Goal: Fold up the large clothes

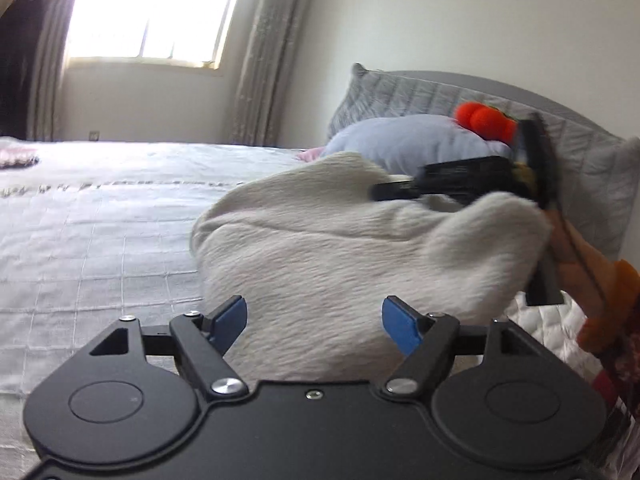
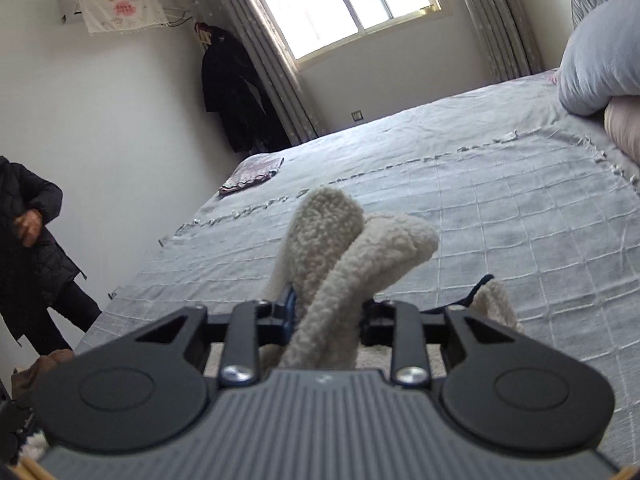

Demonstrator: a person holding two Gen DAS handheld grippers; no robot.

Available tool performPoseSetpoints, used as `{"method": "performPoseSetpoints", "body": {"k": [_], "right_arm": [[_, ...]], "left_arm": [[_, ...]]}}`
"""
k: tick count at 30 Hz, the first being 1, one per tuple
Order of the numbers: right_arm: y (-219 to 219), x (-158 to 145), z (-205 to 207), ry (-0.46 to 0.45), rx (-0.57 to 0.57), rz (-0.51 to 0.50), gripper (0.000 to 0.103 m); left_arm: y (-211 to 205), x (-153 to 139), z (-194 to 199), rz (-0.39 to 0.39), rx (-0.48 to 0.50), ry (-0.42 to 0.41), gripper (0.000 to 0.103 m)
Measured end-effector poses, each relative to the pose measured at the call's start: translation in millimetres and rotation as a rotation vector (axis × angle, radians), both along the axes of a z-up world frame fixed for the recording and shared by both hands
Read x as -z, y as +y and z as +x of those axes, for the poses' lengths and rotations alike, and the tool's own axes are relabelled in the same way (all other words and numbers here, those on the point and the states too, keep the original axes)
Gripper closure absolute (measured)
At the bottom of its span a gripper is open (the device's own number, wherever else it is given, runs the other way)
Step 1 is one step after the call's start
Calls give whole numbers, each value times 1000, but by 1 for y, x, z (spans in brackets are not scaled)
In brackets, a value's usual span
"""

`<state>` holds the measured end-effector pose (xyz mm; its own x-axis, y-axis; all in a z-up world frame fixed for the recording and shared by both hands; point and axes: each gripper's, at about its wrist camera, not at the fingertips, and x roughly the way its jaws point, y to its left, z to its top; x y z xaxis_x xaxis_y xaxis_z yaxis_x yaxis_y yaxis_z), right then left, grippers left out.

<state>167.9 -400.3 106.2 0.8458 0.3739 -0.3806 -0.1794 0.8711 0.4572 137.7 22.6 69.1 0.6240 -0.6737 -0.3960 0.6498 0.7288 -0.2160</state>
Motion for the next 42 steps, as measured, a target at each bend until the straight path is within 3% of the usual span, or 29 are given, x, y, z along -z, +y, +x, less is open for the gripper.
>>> {"method": "performPoseSetpoints", "body": {"k": [3, 8, 12, 16, 19, 26, 30, 34, 40, 42], "right_arm": [[-24, 4, 1, 12, 38, 27, 76], [-58, 39, 4, 120, 77, 35, 72], [-71, 64, 1, 198, 140, -16, 60], [-79, 55, -16, 149, 186, -31, 60], [-75, 34, -29, 78, 186, -47, 43], [-29, 11, -35, 25, 35, -128, 42], [-7, 29, -28, 80, -13, -221, 42], [-19, 62, -25, 185, 29, -237, 42], [-45, 90, -49, 143, 55, -130, 37], [-49, 90, -52, 120, 73, -117, 27]], "left_arm": [[-8, 17, 19, -35, -17, 80, 29], [-29, 39, 28, -99, 20, 200, 28], [-42, 42, 14, -47, 14, 140, 28], [-43, 39, 10, -13, 13, 124, 28], [-42, 38, 14, -11, 12, 127, 28], [-43, 37, 14, -2, 5, 121, 28], [-41, 35, 15, 21, 11, 119, 27], [-32, 31, 24, -2, 26, 158, 21], [-15, 27, 58, -61, -21, 228, 16], [-12, 34, 78, -94, -23, 310, 16]]}}
